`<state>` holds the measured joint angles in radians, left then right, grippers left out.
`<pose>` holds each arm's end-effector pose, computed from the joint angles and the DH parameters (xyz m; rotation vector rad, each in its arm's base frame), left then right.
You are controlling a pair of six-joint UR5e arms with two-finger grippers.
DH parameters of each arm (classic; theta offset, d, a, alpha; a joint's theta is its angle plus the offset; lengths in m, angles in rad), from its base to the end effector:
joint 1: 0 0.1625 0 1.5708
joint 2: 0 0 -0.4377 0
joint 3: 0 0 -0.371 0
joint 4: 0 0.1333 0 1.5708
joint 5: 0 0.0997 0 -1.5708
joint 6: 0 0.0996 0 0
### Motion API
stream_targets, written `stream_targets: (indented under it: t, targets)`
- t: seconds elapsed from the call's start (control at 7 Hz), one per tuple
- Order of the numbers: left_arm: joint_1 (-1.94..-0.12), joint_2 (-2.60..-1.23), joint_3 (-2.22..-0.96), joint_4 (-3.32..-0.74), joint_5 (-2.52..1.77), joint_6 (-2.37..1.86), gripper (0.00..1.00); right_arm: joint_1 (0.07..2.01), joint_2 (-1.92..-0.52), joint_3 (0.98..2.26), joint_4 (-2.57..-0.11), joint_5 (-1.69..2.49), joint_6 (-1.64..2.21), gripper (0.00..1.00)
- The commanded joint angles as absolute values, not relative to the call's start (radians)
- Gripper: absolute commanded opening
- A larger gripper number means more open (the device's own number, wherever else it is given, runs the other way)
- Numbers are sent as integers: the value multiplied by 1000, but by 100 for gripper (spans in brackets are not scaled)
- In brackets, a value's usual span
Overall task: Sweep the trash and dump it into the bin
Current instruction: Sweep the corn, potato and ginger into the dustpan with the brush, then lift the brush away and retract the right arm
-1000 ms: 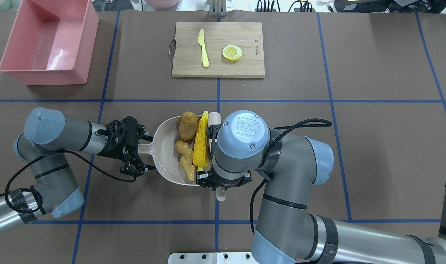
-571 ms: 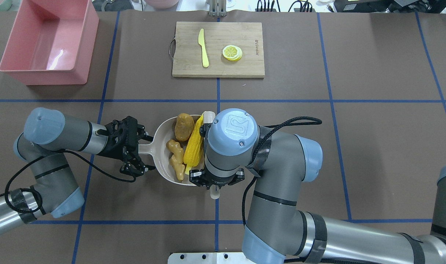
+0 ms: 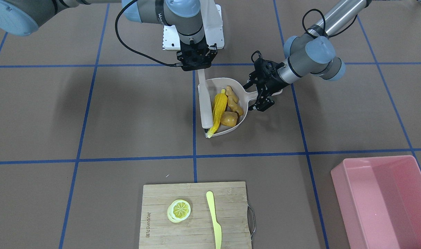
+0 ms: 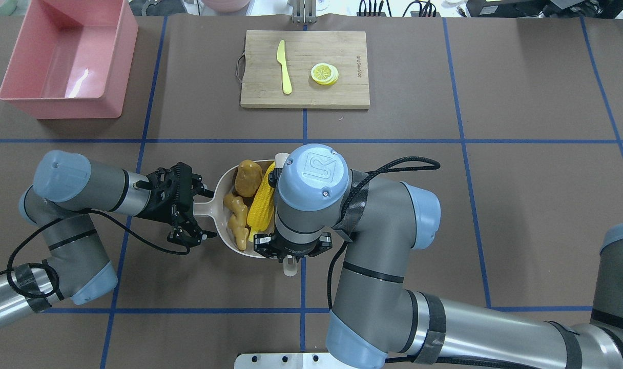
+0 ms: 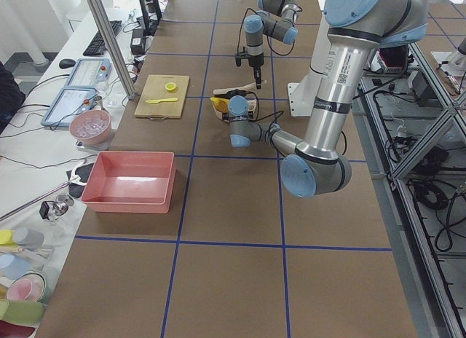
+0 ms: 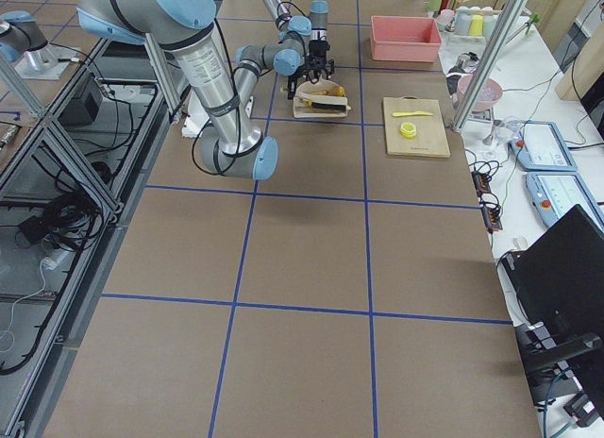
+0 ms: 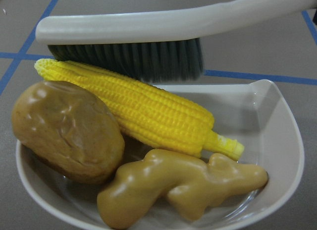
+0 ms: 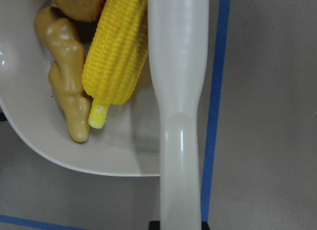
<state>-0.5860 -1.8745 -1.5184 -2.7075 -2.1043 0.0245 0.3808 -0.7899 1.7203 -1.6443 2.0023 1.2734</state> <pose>0.4481 -0.3966 0.4055 1.0659 1.0919 1.1892 -0.5819 -0.3317 0.1598 -0.1010 -0.9288 -0.1076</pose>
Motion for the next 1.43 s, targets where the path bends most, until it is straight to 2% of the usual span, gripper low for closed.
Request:
stream_targets:
  t: [0.0,0.29,0.57,1.0,1.29]
  targets:
    - [-586,-1875,-1517,-2707,-2103,25,97,400,-784,1709,-1644,2032,1266,0]
    - [-586,-1875,-1517,-2704,-2103,25,97,443,-796,1710,-1646,2089,1241,0]
    - [-586,-1879,-1514,-2704,-2103,25,97,462,-853,1759,-1647,2115,1241,0]
    - [-586,-1879,-1514,-2704,-2103,20,97,478,-940,1899,-1744,2120,1232,0]
    - [-586,-1879,-1514,-2704,-2103,20,97,520,-959,1916,-1779,2140,1185,0]
